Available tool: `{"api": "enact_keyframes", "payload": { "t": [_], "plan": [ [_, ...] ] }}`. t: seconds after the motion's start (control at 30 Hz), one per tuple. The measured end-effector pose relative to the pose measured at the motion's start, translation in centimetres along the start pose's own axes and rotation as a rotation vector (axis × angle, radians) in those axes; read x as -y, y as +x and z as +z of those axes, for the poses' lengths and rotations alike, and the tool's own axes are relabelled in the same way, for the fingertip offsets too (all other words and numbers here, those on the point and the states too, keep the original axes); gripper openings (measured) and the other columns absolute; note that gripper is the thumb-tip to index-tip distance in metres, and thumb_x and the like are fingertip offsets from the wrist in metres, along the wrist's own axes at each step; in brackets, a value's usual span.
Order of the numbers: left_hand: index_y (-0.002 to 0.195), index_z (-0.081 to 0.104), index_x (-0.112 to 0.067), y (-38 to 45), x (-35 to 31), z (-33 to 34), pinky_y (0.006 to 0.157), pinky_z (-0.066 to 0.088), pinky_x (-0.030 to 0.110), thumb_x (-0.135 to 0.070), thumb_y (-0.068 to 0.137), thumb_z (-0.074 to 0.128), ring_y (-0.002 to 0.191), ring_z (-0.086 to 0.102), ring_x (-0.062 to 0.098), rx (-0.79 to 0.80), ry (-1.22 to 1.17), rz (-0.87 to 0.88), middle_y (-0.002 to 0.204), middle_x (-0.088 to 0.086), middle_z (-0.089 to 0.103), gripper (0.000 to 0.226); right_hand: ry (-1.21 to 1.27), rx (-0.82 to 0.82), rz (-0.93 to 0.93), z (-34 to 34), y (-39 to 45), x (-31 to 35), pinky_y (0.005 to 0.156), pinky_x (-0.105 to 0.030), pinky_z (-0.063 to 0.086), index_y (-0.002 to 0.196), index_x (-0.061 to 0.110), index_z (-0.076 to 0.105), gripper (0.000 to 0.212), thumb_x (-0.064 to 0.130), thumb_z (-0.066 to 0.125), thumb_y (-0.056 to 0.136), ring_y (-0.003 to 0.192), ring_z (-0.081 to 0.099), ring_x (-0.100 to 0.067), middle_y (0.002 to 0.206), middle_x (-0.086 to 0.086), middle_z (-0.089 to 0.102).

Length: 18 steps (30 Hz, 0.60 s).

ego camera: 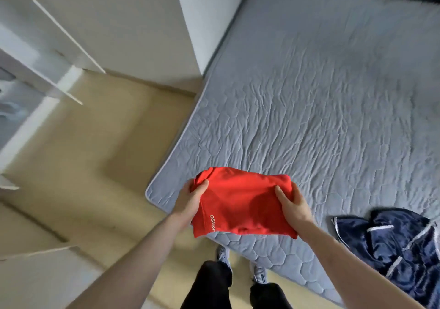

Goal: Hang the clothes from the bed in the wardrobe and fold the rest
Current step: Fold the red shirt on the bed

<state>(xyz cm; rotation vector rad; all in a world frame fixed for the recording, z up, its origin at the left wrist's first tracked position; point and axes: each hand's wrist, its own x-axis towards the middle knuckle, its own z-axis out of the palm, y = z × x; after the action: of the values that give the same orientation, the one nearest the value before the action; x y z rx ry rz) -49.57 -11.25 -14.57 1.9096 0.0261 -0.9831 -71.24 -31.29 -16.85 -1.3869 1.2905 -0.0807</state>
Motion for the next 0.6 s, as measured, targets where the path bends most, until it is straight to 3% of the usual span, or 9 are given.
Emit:
{"api": "enact_keyframes", "payload": {
  "t": [0.07,0.13,0.2,0.27,0.37,0.47,0.6],
  "plan": [
    [0.1,0.07,-0.021,-3.3,0.2,-3.2,0.075,0.054,0.03,-0.048,0.088,0.072,0.088,0.074,0.014,-0.108,-0.066,0.021,0.091,-0.005,0.078,0.03,-0.061,0.062,-0.082,1.7,-2.0,3.0,0.086,-0.021,0.041,0.137,0.03,0.054,0.043,0.047,0.062,0.099,0.09,0.059,-0.001,0.11,0.008,0.064],
    [0.101,0.071,-0.022,-5.5,0.3,-5.4,0.079,0.055,0.033,-0.042,0.091,0.073,0.09,0.073,0.014,-0.179,-0.142,0.031,0.094,-0.004,0.077,0.023,-0.109,0.101,-0.143,3.3,-3.0,5.6,0.092,-0.023,0.041,0.143,0.023,0.054,0.049,0.045,0.063,0.1,0.1,0.062,-0.009,0.116,0.005,0.067],
    [0.104,0.071,-0.022,-8.1,0.8,-9.0,0.075,0.056,0.029,-0.031,0.096,0.071,0.088,0.074,0.012,-0.265,-0.282,0.031,0.098,-0.002,0.078,0.012,-0.183,0.185,-0.2,6.2,-4.9,8.7,0.102,-0.029,0.042,0.151,0.02,0.048,0.059,0.045,0.062,0.1,0.122,0.06,-0.021,0.134,-0.004,0.065],
    [0.105,0.072,-0.022,-9.6,1.0,-12.0,0.066,0.056,0.021,-0.025,0.098,0.068,0.084,0.076,0.01,-0.33,-0.378,0.054,0.097,-0.002,0.08,0.009,-0.227,0.244,-0.247,9.0,-6.0,11.7,0.109,-0.033,0.042,0.155,0.021,0.045,0.063,0.046,0.063,0.1,0.129,0.057,-0.025,0.14,-0.006,0.061],
    [0.111,0.072,-0.023,-11.3,1.2,-17.8,0.073,0.057,0.028,-0.029,0.098,0.068,0.091,0.077,0.015,-0.397,-0.49,0.062,0.101,-0.003,0.08,0.015,-0.279,0.341,-0.329,14.9,-7.8,16.2,0.108,-0.035,0.045,0.148,0.024,0.051,0.055,0.044,0.064,0.099,0.121,0.061,-0.022,0.135,-0.005,0.065],
    [0.109,0.072,-0.019,-12.1,1.1,-24.5,0.075,0.055,0.032,-0.032,0.096,0.07,0.089,0.077,0.018,-0.479,-0.551,0.051,0.1,0.002,0.079,0.019,-0.302,0.41,-0.387,21.7,-9.3,20.1,0.111,-0.04,0.044,0.149,0.022,0.051,0.058,0.044,0.066,0.097,0.125,0.06,-0.023,0.136,-0.004,0.064],
    [0.107,0.072,-0.023,-12.7,0.4,-36.1,0.073,0.054,0.031,-0.043,0.092,0.072,0.088,0.076,0.015,-0.57,-0.584,0.082,0.099,-0.002,0.079,0.025,-0.307,0.473,-0.491,33.0,-13.0,26.0,0.099,-0.03,0.041,0.149,0.021,0.051,0.06,0.045,0.068,0.096,0.113,0.057,-0.016,0.127,0.001,0.063]
  ]
}}
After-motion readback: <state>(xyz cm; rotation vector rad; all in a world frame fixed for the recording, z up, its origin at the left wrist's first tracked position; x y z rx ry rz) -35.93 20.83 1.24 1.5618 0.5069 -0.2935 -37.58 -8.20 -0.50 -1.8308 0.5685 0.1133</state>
